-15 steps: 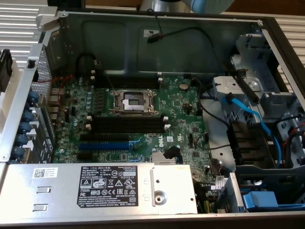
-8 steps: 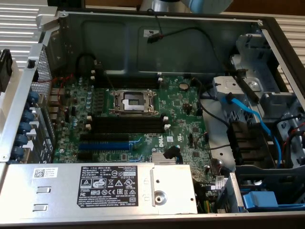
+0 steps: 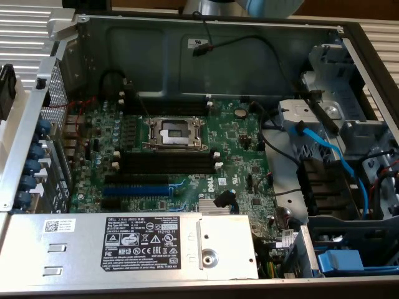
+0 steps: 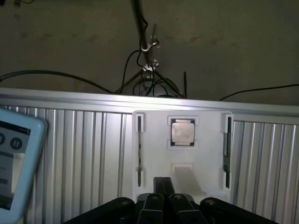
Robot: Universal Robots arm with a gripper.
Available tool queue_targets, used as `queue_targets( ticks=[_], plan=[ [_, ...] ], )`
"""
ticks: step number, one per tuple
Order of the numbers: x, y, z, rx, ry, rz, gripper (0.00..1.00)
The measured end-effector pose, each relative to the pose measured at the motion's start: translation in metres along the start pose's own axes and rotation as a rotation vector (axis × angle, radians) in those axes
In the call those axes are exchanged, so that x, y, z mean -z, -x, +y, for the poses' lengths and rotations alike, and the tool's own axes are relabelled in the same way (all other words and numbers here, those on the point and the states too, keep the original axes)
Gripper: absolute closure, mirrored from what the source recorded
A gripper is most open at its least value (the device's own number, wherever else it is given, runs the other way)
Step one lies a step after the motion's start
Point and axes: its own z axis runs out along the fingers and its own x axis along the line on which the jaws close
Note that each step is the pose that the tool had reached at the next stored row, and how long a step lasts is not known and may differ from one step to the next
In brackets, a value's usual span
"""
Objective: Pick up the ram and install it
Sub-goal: 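Pick up the ram and move it above insertion slot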
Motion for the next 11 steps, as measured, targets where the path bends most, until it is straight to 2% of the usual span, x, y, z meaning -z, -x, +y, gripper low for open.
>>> queue_targets(
  ticks=[11],
  plan=[
    [0.0001,0.0001,0.0019,0.0,-0.0005,0.0,0.9]
  ],
)
